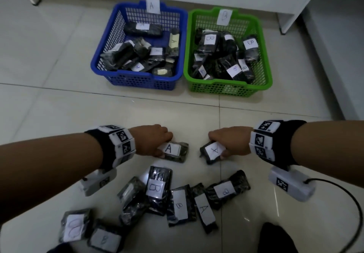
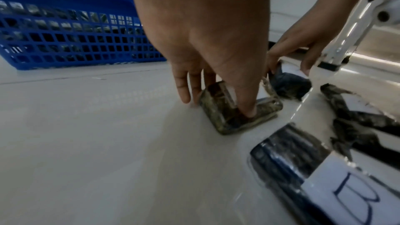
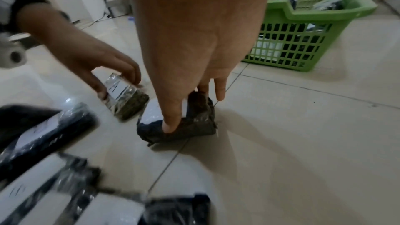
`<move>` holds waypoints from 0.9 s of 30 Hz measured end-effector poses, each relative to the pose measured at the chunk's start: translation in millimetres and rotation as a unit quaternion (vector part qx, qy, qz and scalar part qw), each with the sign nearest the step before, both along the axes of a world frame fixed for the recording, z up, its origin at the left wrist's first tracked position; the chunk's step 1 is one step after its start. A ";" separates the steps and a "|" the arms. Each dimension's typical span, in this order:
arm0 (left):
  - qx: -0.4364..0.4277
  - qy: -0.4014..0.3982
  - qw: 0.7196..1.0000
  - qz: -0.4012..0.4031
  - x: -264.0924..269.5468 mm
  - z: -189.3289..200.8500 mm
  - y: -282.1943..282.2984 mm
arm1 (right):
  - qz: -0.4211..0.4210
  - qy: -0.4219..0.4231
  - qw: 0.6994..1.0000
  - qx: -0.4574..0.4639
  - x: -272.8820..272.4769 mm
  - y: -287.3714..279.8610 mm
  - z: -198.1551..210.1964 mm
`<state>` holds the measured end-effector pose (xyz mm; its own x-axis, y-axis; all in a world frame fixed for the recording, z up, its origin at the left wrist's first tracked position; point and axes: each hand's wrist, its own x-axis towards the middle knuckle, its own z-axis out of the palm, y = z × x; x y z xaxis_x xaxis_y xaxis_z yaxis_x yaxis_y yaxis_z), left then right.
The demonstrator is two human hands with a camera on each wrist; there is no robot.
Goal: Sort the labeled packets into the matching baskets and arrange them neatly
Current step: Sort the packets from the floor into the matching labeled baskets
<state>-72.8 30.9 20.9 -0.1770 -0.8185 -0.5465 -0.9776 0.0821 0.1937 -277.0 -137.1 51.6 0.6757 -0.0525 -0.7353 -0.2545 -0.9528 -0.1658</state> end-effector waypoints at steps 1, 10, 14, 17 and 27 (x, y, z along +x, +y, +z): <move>0.017 0.021 0.999 0.039 0.3 1.3 -1.5 | -0.046 -0.017 0.999 0.011 5.8 -1.9 3.2; 0.013 0.160 0.937 0.309 60.2 43.2 -11.9 | -0.271 -0.207 0.927 0.153 114.1 -51.6 66.8; -0.057 0.233 0.880 0.409 96.8 69.4 -20.3 | -0.383 -0.303 0.854 0.182 145.1 -65.1 75.3; -0.110 0.249 0.835 0.479 120.0 86.9 -27.5 | -0.421 -0.380 0.813 0.136 162.4 -67.8 74.8; -0.209 0.238 0.743 0.589 152.7 76.0 -43.4 | -0.409 -0.447 0.788 0.110 211.1 -43.2 58.8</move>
